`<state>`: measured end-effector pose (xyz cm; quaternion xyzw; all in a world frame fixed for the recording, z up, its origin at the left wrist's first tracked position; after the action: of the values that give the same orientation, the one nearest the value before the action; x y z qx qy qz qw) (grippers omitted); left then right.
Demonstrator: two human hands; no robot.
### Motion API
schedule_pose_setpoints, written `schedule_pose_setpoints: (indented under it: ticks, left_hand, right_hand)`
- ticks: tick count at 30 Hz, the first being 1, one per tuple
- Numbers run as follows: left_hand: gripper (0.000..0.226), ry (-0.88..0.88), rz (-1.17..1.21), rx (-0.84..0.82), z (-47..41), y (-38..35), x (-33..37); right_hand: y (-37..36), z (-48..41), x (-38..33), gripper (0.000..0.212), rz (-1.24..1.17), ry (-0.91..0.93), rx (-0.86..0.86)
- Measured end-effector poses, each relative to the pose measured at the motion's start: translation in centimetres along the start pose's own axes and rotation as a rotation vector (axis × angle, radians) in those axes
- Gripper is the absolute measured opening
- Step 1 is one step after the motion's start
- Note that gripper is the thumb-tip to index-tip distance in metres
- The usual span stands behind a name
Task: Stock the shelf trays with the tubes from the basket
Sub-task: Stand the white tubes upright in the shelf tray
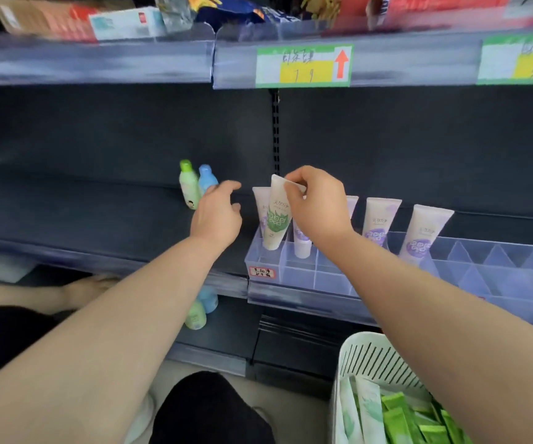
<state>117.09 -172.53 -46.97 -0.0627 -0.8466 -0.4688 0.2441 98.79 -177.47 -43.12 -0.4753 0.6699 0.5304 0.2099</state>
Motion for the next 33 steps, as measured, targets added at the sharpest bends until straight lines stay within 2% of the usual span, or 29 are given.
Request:
schedule_pose_setpoints:
  ticks: [5, 8, 11, 16, 21, 25, 29, 33]
  left_hand:
    - [0.036, -0.057, -0.028, -0.002, 1.3, 1.1, 0.3]
    - [0.032, -0.117, -0.120, -0.071, 1.9, 0.8, 0.6]
    - [0.033, -0.176, -0.264, -0.173, 2.6, -0.2, 0.4]
    - [0.035, -0.218, -0.334, -0.184, 3.0, -0.1, 1.1]
    - [0.033, -0.286, -0.237, -0.065, 3.0, 1.9, 4.2]
    - [0.037, -0.394, -0.185, 0.010, 4.2, 2.3, 8.0]
    - [0.035, -0.462, -0.110, -0.024, 7.0, 0.0, 11.6]
    - [0.031, -0.476, -0.037, -0.138, 10.5, -4.4, 14.3]
  right_hand:
    - [-4.1, 0.2, 0.5, 0.019, 0.203, 0.004, -0.124]
    - [-5.4, 0.5, 0.8, 0.021, 0.306, 0.027, -0.176]
    - [-5.9, 0.8, 0.9, 0.021, 0.385, 0.045, -0.193]
    - [-5.9, 0.5, 1.0, 0.027, 0.455, 0.053, -0.207]
    - [-3.8, 1.5, 0.9, 0.034, 0.422, 0.107, -0.149]
    - [-0.7, 4.6, 2.6, 0.032, 0.510, 0.167, -0.109]
    - [2.5, 9.0, 7.6, 0.030, 0.614, 0.154, -0.126]
    - [5.8, 13.4, 13.6, 0.027, 0.700, 0.082, -0.159]
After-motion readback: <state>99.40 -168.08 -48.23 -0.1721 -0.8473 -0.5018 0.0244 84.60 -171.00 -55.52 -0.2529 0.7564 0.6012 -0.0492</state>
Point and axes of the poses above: each hand's wrist, its own z-axis away from the middle knuckle, its own y-axis out of the back of the hand, x = y × z, the point moved 9 cm from there along -z, towards the middle knuckle, and after that the axes turned 9 degrees about -y, right-handed, at the moved point
